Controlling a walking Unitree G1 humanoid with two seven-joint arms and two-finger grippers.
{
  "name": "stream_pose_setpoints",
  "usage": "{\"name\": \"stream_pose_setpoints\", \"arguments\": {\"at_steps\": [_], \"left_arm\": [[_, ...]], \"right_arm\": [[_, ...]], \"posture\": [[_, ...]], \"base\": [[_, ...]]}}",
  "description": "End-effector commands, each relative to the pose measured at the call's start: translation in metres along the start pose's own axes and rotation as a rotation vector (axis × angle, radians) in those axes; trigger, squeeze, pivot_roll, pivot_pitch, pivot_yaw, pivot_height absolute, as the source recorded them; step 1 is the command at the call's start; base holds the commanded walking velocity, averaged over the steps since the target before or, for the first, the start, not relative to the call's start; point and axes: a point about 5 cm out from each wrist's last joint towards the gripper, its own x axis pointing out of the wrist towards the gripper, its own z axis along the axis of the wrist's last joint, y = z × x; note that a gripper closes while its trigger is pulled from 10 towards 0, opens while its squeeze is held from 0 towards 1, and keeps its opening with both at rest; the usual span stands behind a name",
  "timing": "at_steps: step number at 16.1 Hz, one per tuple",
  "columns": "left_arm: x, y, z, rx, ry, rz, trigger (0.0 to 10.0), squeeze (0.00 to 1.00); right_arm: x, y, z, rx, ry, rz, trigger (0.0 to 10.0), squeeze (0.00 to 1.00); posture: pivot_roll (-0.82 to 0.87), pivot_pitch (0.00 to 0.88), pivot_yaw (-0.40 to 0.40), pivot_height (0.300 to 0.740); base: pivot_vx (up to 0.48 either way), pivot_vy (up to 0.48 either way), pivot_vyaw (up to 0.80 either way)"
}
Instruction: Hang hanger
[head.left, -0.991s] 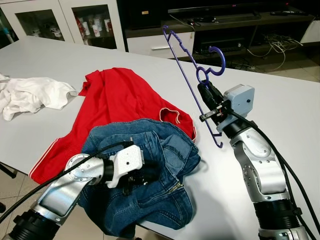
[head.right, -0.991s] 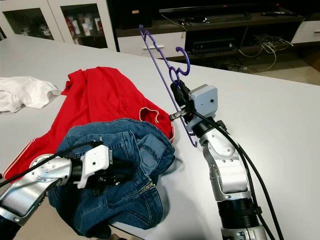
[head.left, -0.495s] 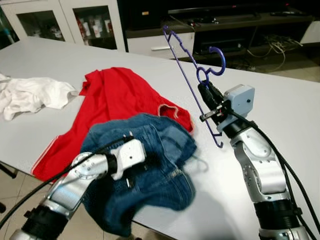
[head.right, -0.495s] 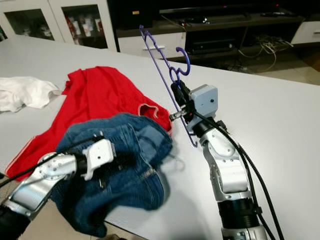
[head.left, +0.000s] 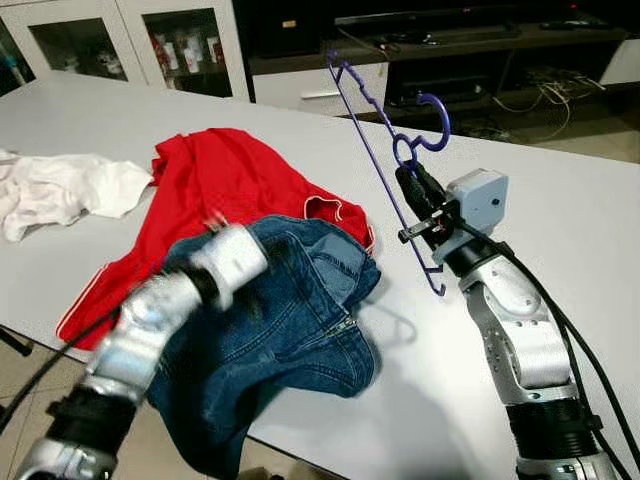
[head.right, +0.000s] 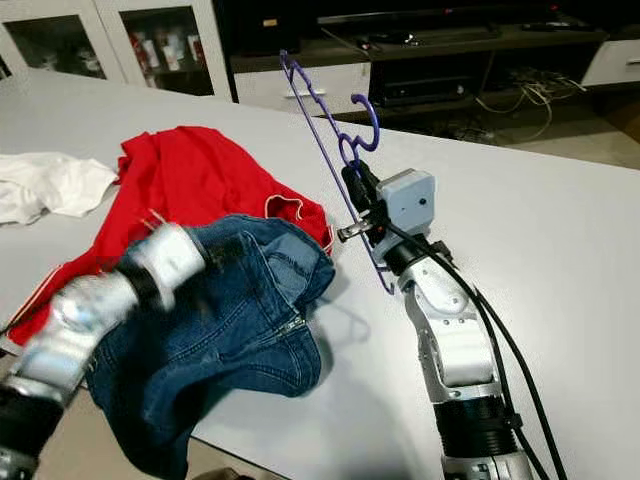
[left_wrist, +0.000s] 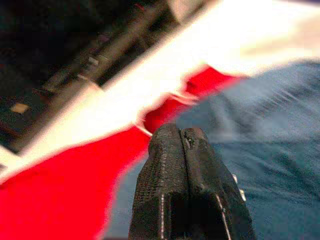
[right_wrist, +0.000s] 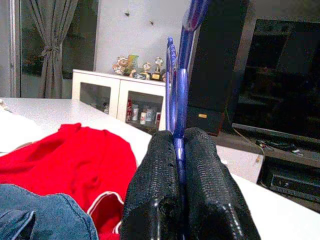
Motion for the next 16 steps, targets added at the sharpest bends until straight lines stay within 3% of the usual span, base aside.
{"name": "stream_pose_setpoints", "arguments": {"at_steps": [1, 2, 6, 7, 8, 9, 10, 11, 14, 16], "left_arm": [[-0.002, 0.011, 0.004, -0.001, -0.03, 0.069, 0.0, 0.0], [-0.005, 0.014, 0.003, -0.011, -0.032, 0.091, 0.0, 0.0], [-0.021, -0.005, -0.006, -0.1, -0.037, -0.008, 0.0, 0.0], [-0.02, -0.009, -0.004, -0.106, -0.049, -0.03, 2.4, 0.0], [-0.019, -0.015, 0.0, -0.117, -0.068, -0.06, 9.5, 0.0], [-0.017, -0.02, 0.003, -0.134, -0.093, -0.068, 10.0, 0.16], [-0.015, -0.022, 0.004, -0.141, -0.104, -0.067, 10.0, 0.92], [-0.009, -0.037, 0.011, -0.292, -0.175, -0.105, 10.0, 1.0], [-0.001, -0.05, 0.009, -0.419, -0.184, -0.098, 10.0, 1.0], [0.009, -0.059, 0.007, -0.444, -0.162, -0.08, 10.0, 1.0]], "right_arm": [[0.001, 0.0, 0.003, -0.004, -0.014, -0.003, 10.0, 0.0], [0.001, 0.001, 0.003, -0.004, -0.013, -0.004, 10.0, 0.0], [0.0, 0.0, 0.001, -0.003, -0.007, -0.006, 10.0, 0.0], [0.0, 0.0, 0.001, -0.003, -0.008, -0.005, 10.0, 0.0], [0.002, 0.001, 0.001, -0.003, -0.009, -0.002, 10.0, 0.0], [0.003, 0.001, 0.002, -0.003, -0.011, -0.001, 10.0, 0.0], [0.003, 0.002, 0.002, -0.003, -0.012, -0.001, 10.0, 0.0], [0.003, 0.002, 0.002, -0.003, -0.014, -0.001, 10.0, 0.0], [0.003, 0.002, 0.002, -0.003, -0.016, -0.004, 10.0, 0.0], [0.003, 0.002, 0.002, -0.005, -0.018, -0.006, 10.0, 0.0]], "posture": [[-0.07, 0.0, 0.065, 0.74], [-0.07, 0.0, 0.068, 0.74], [-0.07, 0.0, 0.068, 0.74], [-0.07, 0.0, 0.068, 0.74], [-0.05, 0.0, 0.065, 0.74], [-0.05, 0.0, 0.066, 0.74], [-0.05, 0.0, 0.066, 0.74], [-0.06, 0.0, 0.071, 0.74], [-0.06, 0.0, 0.074, 0.74], [-0.07, 0.0, 0.075, 0.74]], "base": [[0.0, 0.0, 0.0], [0.0, 0.0, 0.0], [0.0, 0.0, 0.0], [0.0, 0.0, 0.0], [0.0, 0.0, 0.0], [0.0, 0.0, 0.0], [0.0, 0.0, 0.0], [0.0, 0.0, 0.0], [0.0, 0.0, 0.0], [0.0, 0.0, 0.0]]}}
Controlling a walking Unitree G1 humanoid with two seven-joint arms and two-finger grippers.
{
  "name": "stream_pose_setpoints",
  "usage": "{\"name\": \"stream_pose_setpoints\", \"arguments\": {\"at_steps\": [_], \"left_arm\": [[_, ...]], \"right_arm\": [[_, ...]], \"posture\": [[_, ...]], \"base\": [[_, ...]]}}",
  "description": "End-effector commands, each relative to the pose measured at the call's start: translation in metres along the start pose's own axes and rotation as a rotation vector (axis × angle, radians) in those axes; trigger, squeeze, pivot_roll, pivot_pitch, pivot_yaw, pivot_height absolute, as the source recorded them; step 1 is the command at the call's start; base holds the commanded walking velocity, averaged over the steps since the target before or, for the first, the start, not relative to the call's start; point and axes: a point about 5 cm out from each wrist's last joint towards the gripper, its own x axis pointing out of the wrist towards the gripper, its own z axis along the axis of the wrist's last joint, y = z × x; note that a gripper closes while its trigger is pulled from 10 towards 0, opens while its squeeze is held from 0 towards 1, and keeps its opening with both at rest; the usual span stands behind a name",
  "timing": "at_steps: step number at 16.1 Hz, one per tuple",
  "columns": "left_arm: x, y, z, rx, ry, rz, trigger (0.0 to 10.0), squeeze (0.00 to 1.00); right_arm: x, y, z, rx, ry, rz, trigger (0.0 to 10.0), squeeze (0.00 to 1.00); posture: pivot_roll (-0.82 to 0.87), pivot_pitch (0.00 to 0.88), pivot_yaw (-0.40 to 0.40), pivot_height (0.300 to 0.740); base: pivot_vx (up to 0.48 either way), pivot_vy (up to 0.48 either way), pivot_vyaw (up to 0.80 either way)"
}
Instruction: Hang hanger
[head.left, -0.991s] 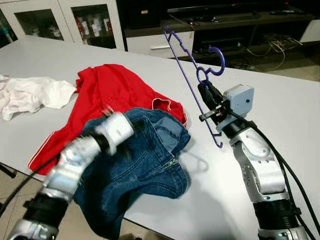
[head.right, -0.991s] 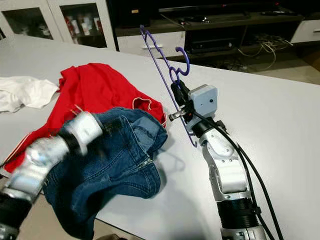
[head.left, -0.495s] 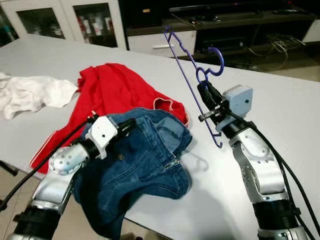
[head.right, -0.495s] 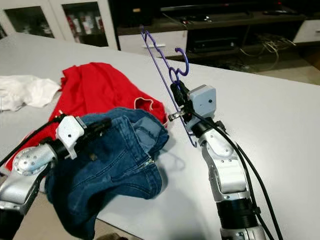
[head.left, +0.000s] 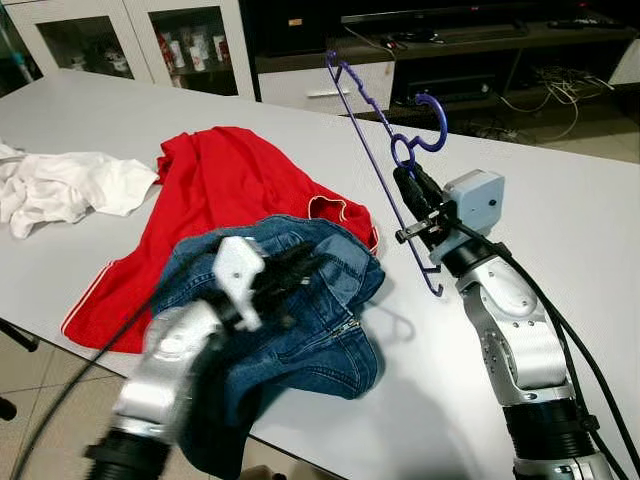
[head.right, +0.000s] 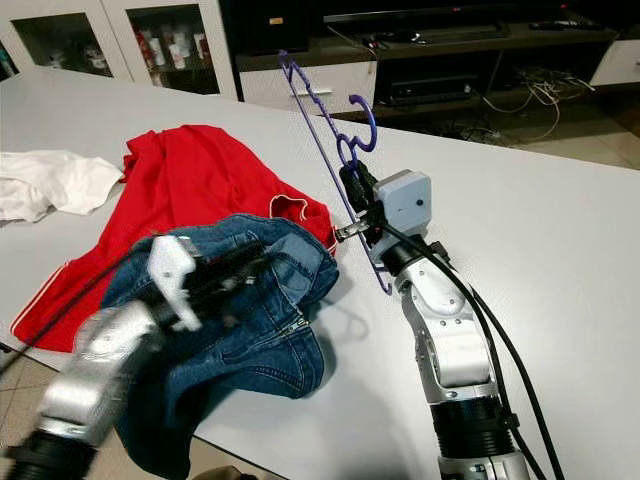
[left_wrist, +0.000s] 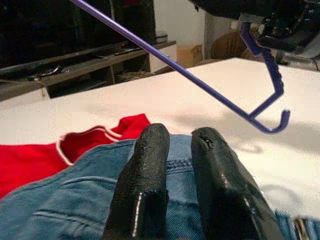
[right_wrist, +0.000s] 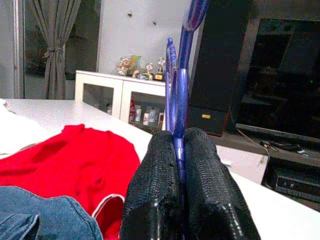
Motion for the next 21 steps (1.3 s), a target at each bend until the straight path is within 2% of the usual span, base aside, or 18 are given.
{"name": "stream_pose_setpoints", "arguments": {"at_steps": [1, 2, 3, 5, 6, 10, 11, 12, 14, 15, 16, 17, 19, 20, 21], "left_arm": [[0.005, 0.0, -0.005, 0.005, 0.038, 0.019, 10.0, 1.0], [0.013, -0.006, -0.009, -0.008, 0.066, -0.002, 10.0, 0.04], [0.019, -0.012, -0.014, -0.015, 0.115, -0.027, 10.0, 0.0], [0.021, -0.012, -0.025, 0.032, 0.223, -0.003, 10.0, 0.0], [0.021, -0.009, -0.032, 0.057, 0.283, 0.052, 10.0, 0.0], [0.027, -0.013, -0.036, 0.065, 0.332, 0.121, 10.0, 0.0], [0.027, -0.015, -0.038, 0.04, 0.341, 0.118, 10.0, 1.0], [0.024, -0.018, -0.043, 0.044, 0.382, 0.099, 10.0, 1.0], [0.017, -0.011, -0.049, 0.081, 0.44, 0.156, 10.0, 1.0], [0.013, -0.003, -0.045, 0.169, 0.438, 0.2, 10.0, 0.93], [0.015, -0.002, -0.036, 0.174, 0.387, 0.203, 10.0, 0.0], [0.018, -0.004, -0.024, 0.15, 0.312, 0.213, 10.0, 0.0], [0.022, -0.008, -0.008, 0.167, 0.182, 0.215, 10.0, 0.0], [0.02, -0.01, -0.006, 0.165, 0.14, 0.22, 10.0, 1.0], [0.018, -0.014, -0.005, 0.151, 0.111, 0.223, 10.0, 1.0]], "right_arm": [[0.003, 0.0, 0.003, -0.008, -0.015, -0.001, 10.0, 0.0], [0.003, 0.0, 0.003, -0.009, -0.016, -0.001, 10.0, 0.0], [0.004, 0.0, 0.004, -0.011, -0.018, 0.0, 10.0, 0.0], [0.003, -0.001, 0.003, -0.013, -0.016, 0.0, 10.0, 0.0], [0.003, -0.003, 0.004, -0.015, -0.015, -0.005, 10.0, 0.0], [0.002, -0.002, 0.003, -0.018, -0.013, -0.005, 10.0, 0.0], [0.003, -0.003, 0.003, -0.018, -0.014, -0.005, 10.0, 0.0], [0.003, -0.003, 0.004, -0.019, -0.014, -0.006, 10.0, 0.0], [0.003, -0.004, 0.003, -0.019, -0.013, -0.008, 10.0, 0.0], [0.002, -0.003, 0.003, -0.019, -0.01, -0.008, 10.0, 0.0], [0.003, -0.003, 0.002, -0.02, -0.008, -0.007, 10.0, 0.0], [0.003, -0.003, 0.002, -0.021, -0.008, -0.005, 10.0, 0.0], [0.004, -0.003, 0.003, -0.022, -0.009, -0.005, 10.0, 0.0], [0.004, -0.003, 0.003, -0.023, -0.009, -0.004, 10.0, 0.0], [0.004, -0.004, 0.003, -0.024, -0.01, -0.003, 10.0, 0.0]], "posture": [[-0.07, 0.0, 0.075, 0.74], [-0.07, 0.0, 0.075, 0.74], [-0.07, 0.0, 0.075, 0.74], [-0.07, 0.0, 0.073, 0.74], [-0.08, 0.0, 0.073, 0.74], [-0.08, 0.0, 0.071, 0.74], [-0.08, 0.0, 0.071, 0.74], [-0.08, 0.0, 0.071, 0.74], [-0.08, 0.0, 0.07, 0.74], [-0.07, 0.0, 0.068, 0.74], [-0.07, 0.0, 0.066, 0.74], [-0.07, 0.0, 0.065, 0.74], [-0.07, 0.0, 0.062, 0.74], [-0.07, 0.0, 0.062, 0.74], [-0.07, 0.0, 0.059, 0.74]], "base": [[0.0, 0.0, 0.0], [0.0, 0.0, 0.0], [0.0, 0.0, 0.0], [0.0, 0.0, 0.0], [0.0, 0.0, 0.0], [0.0, 0.0, 0.0], [0.0, 0.0, 0.0], [0.0, 0.0, 0.0], [0.0, 0.0, 0.0], [0.0, 0.0, 0.0], [0.0, 0.0, 0.0], [0.0, 0.0, 0.0], [0.0, 0.0, 0.0], [0.0, 0.0, 0.0], [0.0, 0.0, 0.0]]}}
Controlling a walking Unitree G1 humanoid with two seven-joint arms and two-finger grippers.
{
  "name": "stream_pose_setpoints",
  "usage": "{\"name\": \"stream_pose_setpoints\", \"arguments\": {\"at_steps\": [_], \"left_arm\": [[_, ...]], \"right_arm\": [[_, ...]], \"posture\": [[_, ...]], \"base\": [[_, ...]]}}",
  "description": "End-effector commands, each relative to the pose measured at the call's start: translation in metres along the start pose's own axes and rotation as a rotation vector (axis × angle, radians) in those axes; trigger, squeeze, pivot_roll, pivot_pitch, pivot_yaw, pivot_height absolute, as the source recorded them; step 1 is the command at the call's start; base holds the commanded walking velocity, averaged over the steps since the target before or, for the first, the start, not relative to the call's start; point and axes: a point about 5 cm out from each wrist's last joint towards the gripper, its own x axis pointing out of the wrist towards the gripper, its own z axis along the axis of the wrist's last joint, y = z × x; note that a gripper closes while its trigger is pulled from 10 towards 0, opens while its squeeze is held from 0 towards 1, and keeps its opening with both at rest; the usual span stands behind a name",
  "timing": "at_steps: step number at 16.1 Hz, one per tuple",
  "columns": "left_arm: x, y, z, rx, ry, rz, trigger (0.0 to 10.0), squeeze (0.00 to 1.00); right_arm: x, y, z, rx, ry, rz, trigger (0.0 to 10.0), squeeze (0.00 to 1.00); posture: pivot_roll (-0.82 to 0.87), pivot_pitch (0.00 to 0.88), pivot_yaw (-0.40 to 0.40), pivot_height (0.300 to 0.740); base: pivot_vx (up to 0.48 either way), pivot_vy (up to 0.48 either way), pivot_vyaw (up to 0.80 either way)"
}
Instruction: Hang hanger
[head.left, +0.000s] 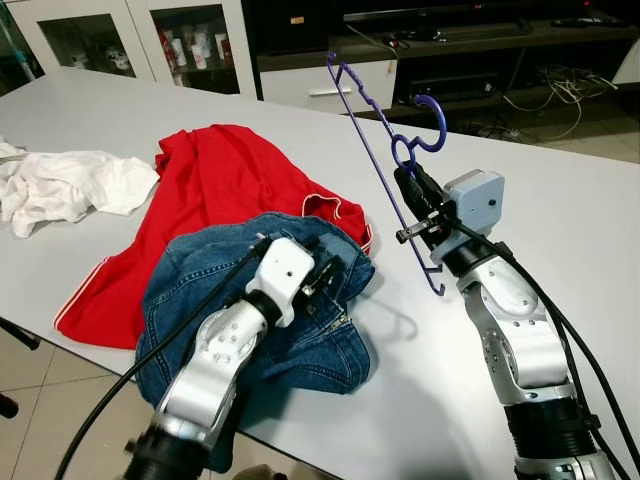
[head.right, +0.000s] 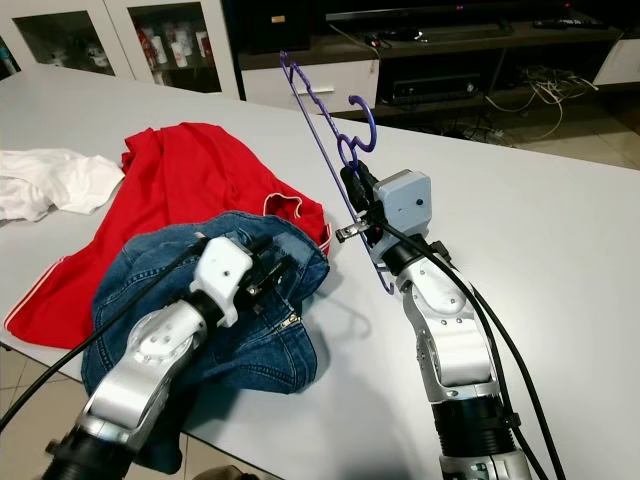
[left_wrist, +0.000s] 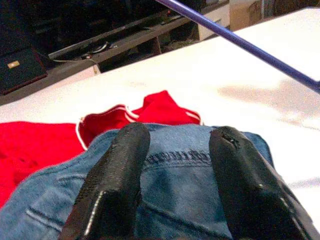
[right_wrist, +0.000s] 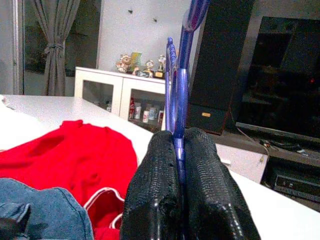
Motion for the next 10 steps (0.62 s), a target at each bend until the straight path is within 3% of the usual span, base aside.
{"name": "stream_pose_setpoints", "arguments": {"at_steps": [1, 2, 4, 5, 10], "left_arm": [[-0.003, 0.002, 0.001, -0.012, -0.018, 0.041, 10.0, 1.0], [-0.003, 0.003, 0.001, -0.015, -0.017, 0.055, 10.0, 1.0], [-0.001, 0.015, -0.015, -0.016, 0.101, 0.209, 10.0, 1.0], [0.001, 0.018, -0.018, -0.052, 0.118, 0.24, 10.0, 0.0], [0.011, 0.013, -0.017, -0.178, 0.13, 0.219, 10.0, 0.0]], "right_arm": [[0.004, -0.002, 0.004, -0.008, -0.02, -0.002, 10.0, 0.0], [0.004, -0.002, 0.004, -0.008, -0.019, -0.002, 10.0, 0.0], [0.003, -0.001, 0.004, -0.01, -0.015, 0.001, 10.0, 0.0], [0.004, -0.001, 0.004, -0.01, -0.016, 0.002, 10.0, 0.0], [0.002, -0.001, 0.003, -0.011, -0.013, 0.005, 10.0, 0.0]], "posture": [[-0.07, 0.0, 0.059, 0.74], [-0.07, 0.0, 0.059, 0.74], [-0.07, 0.0, 0.056, 0.74], [-0.07, 0.0, 0.056, 0.74], [-0.07, 0.0, 0.06, 0.74]], "base": [[0.0, 0.0, 0.0], [0.0, 0.0, 0.0], [0.0, 0.0, 0.0], [0.0, 0.0, 0.0], [0.0, 0.0, 0.0]]}}
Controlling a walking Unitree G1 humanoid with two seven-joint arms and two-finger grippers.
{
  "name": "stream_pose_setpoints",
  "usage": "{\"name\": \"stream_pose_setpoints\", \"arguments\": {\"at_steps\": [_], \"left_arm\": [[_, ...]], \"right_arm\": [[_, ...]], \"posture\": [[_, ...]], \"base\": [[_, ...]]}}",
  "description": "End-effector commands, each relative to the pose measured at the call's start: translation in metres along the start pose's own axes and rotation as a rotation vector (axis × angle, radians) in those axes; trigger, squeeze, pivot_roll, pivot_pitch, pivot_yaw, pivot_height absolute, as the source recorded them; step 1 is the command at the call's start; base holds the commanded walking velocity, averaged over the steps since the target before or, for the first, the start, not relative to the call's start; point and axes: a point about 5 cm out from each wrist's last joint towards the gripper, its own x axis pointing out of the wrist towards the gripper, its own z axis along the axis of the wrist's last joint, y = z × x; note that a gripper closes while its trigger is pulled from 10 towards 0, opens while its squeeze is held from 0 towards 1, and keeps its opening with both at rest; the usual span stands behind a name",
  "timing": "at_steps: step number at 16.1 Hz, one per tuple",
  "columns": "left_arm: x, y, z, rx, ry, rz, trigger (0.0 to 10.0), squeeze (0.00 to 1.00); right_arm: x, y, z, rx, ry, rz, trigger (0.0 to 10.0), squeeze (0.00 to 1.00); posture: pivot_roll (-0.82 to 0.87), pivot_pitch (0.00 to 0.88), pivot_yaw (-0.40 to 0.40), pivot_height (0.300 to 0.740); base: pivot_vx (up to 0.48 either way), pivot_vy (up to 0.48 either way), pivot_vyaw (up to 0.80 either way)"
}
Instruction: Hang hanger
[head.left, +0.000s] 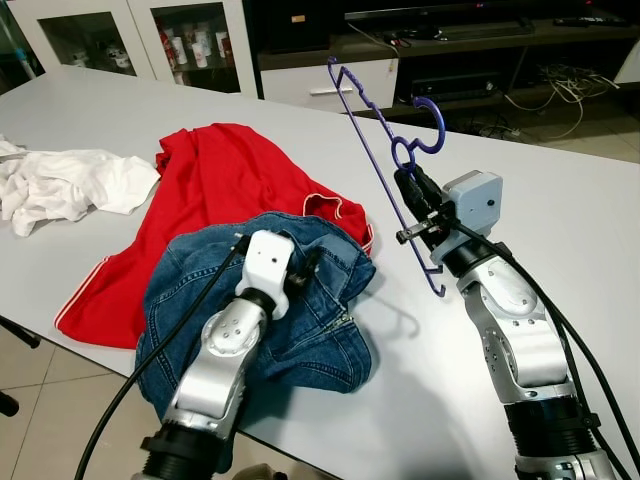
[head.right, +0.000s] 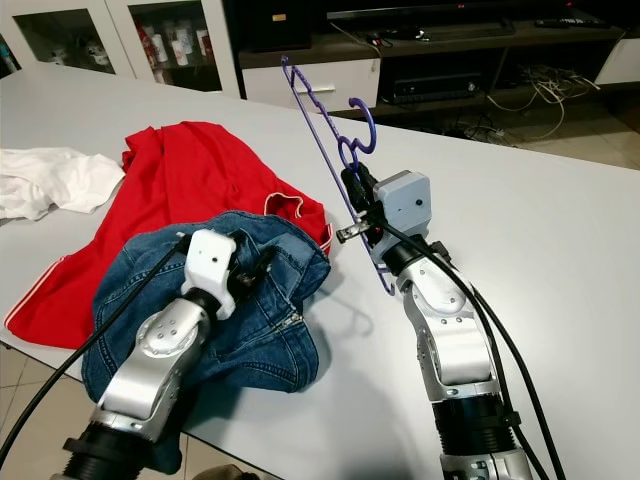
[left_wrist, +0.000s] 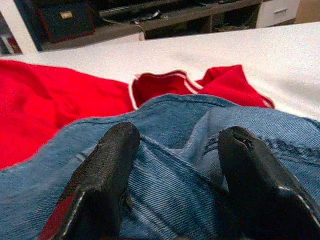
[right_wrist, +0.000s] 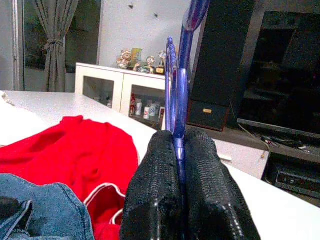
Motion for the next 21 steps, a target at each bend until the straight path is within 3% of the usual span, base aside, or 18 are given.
{"name": "stream_pose_setpoints", "arguments": {"at_steps": [1, 3, 7, 8, 9, 14, 16, 17, 21], "left_arm": [[0.001, 0.001, -0.005, -0.022, 0.042, -0.01, 10.0, 0.0], [0.001, 0.0, -0.011, -0.029, 0.09, 0.003, 10.0, 0.0], [-0.003, 0.01, -0.003, 0.013, 0.047, 0.103, 10.0, 0.0], [-0.004, 0.009, -0.002, 0.011, 0.035, 0.101, 10.0, 0.91], [-0.004, 0.004, -0.001, 0.004, 0.029, 0.067, 10.0, 1.0], [-0.004, 0.001, 0.002, 0.027, 0.0, 0.081, 10.0, 1.0], [-0.003, 0.002, -0.002, -0.002, 0.034, 0.105, 10.0, 1.0], [-0.002, -0.003, -0.007, -0.002, 0.081, 0.071, 10.0, 0.0], [-0.002, -0.012, -0.014, -0.019, 0.133, 0.02, 10.0, 0.0]], "right_arm": [[0.002, 0.0, 0.006, -0.013, -0.023, 0.005, 10.0, 0.0], [0.002, -0.003, 0.006, -0.019, -0.023, 0.003, 10.0, 0.0], [0.001, -0.001, 0.005, -0.018, -0.022, 0.005, 10.0, 0.0], [0.002, -0.001, 0.005, -0.018, -0.022, 0.008, 10.0, 0.0], [0.002, 0.0, 0.005, -0.018, -0.022, 0.011, 10.0, 0.0], [0.006, -0.003, 0.007, -0.022, -0.027, 0.017, 10.0, 0.0], [0.005, -0.003, 0.007, -0.024, -0.025, 0.018, 10.0, 0.0], [0.005, -0.003, 0.007, -0.025, -0.024, 0.018, 10.0, 0.0], [0.005, -0.004, 0.007, -0.025, -0.024, 0.013, 10.0, 0.0]], "posture": [[-0.07, 0.0, 0.06, 0.74], [-0.08, 0.0, 0.063, 0.74], [-0.08, 0.0, 0.058, 0.74], [-0.07, 0.0, 0.053, 0.74], [-0.07, 0.0, 0.053, 0.74], [-0.07, 0.0, 0.043, 0.74], [-0.07, 0.0, 0.04, 0.74], [-0.07, 0.0, 0.041, 0.74], [-0.07, 0.0, 0.045, 0.74]], "base": [[0.0, 0.0, 0.0], [0.0, 0.0, 0.0], [0.0, 0.0, 0.0], [0.0, 0.0, 0.0], [0.0, 0.0, 0.0], [0.0, 0.0, 0.0], [0.0, 0.0, 0.0], [0.0, 0.0, 0.0], [0.0, 0.0, 0.0]]}}
